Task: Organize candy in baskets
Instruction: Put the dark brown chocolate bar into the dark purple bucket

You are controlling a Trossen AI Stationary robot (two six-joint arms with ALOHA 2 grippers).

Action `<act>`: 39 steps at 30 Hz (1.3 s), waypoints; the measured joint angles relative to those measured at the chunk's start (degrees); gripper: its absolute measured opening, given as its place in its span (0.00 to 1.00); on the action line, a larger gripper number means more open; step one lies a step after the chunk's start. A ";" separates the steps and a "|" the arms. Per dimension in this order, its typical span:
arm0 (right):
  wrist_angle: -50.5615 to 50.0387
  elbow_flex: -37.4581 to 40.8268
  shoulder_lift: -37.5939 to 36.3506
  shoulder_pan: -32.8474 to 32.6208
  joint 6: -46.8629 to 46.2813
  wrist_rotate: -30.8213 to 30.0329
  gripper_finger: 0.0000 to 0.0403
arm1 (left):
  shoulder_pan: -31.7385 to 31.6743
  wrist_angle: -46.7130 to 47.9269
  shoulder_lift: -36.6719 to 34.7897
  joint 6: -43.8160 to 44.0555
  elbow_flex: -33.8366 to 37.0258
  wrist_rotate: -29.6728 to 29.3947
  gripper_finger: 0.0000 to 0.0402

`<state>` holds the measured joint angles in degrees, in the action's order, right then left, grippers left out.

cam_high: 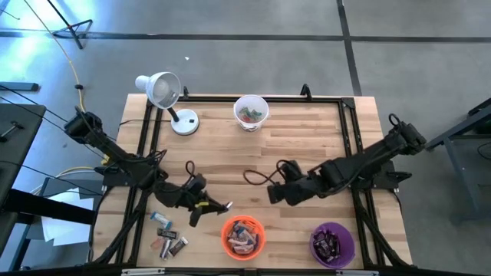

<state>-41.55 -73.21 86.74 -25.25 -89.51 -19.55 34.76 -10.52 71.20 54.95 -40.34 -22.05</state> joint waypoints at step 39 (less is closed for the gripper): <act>41.81 -0.11 3.81 4.97 26.82 -1.17 0.40 | -12.32 0.05 0.09 -11.15 -7.24 -0.98 0.00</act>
<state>0.25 -73.32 90.54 -20.27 -62.70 -20.72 22.44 -10.48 71.29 43.79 -47.57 -23.03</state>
